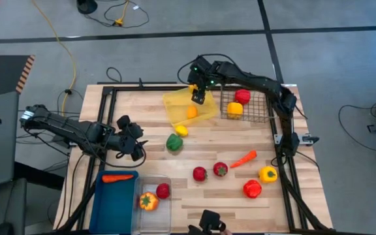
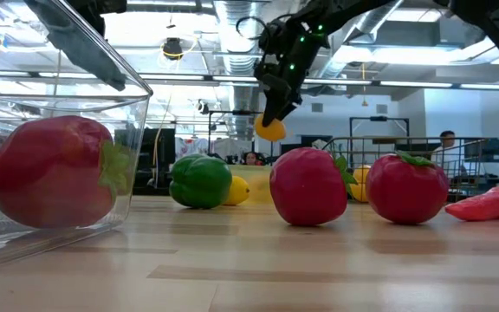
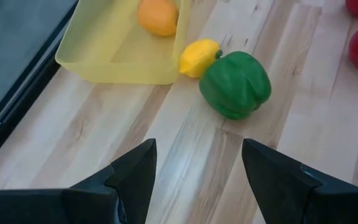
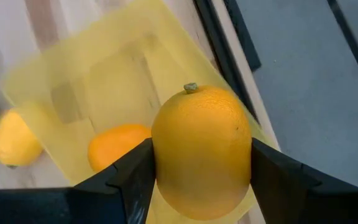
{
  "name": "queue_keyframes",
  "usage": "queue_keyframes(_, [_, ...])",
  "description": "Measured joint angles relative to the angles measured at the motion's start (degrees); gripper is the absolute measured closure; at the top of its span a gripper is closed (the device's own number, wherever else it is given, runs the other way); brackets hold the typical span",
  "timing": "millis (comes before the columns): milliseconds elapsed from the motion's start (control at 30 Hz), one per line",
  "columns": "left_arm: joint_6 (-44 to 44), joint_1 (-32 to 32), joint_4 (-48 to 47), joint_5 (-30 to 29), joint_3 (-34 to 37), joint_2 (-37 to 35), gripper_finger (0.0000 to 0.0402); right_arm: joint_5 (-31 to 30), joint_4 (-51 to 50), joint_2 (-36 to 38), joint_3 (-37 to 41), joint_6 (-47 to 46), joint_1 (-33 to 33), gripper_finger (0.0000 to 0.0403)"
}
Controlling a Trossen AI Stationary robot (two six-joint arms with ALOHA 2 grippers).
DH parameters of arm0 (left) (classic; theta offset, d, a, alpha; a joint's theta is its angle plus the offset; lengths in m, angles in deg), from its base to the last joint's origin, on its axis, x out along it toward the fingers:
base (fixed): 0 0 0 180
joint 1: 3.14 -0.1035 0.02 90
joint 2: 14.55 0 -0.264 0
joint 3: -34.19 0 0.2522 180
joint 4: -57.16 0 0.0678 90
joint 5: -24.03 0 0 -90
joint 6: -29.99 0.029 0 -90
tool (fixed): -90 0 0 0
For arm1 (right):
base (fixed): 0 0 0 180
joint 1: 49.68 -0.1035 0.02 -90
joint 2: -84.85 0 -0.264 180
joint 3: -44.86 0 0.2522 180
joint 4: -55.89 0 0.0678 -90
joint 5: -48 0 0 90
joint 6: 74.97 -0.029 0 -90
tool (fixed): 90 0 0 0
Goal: Sort produce into baskets
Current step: Put the bottom yellow lemon into the yellow bin
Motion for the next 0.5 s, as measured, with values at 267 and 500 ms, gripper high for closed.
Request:
queue_keyframes(267, [0.03,-0.02,0.09,-0.40,0.02,0.07,0.0176,-0.33,1.40,-6.63,0.07,0.17,0.30,0.0146])
queue_keyframes(500, [0.13,-0.04,0.40,-1.40,0.02,0.07,0.0176,-0.35,1.27,-10.58,0.07,2.11,0.42,0.0146])
